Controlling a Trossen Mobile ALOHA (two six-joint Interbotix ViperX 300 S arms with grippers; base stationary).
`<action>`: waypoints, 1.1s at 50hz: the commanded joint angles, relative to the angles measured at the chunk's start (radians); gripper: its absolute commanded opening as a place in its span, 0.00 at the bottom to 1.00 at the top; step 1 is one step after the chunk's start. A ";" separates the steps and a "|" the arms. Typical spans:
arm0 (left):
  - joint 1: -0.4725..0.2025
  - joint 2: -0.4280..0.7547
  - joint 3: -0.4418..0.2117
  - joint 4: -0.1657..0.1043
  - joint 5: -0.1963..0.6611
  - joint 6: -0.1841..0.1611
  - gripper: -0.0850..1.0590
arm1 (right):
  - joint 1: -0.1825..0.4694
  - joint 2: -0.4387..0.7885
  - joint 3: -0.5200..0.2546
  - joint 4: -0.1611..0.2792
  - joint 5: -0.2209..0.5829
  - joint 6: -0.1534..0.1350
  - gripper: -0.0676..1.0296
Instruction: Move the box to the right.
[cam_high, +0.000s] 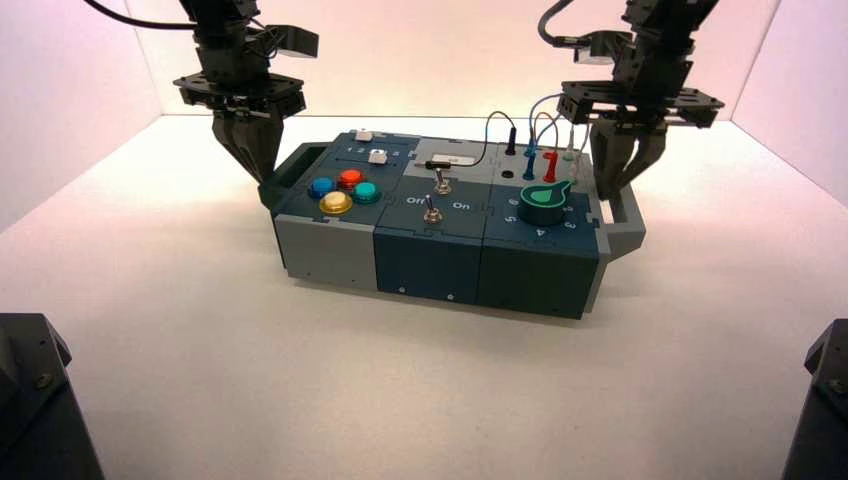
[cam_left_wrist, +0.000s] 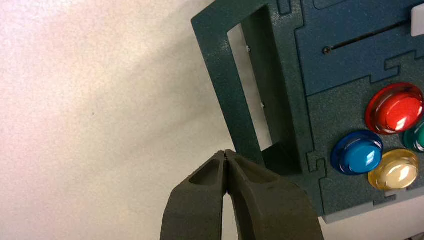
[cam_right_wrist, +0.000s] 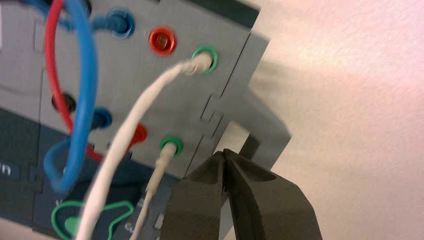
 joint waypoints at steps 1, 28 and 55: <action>-0.084 -0.021 -0.018 -0.029 0.012 0.006 0.05 | 0.000 0.035 -0.003 -0.014 -0.015 0.002 0.04; -0.135 0.012 -0.074 -0.080 0.054 0.037 0.05 | -0.078 0.035 0.006 -0.063 -0.008 0.003 0.04; -0.219 0.055 -0.132 -0.164 0.098 0.074 0.05 | -0.179 0.067 -0.041 -0.126 0.017 0.006 0.04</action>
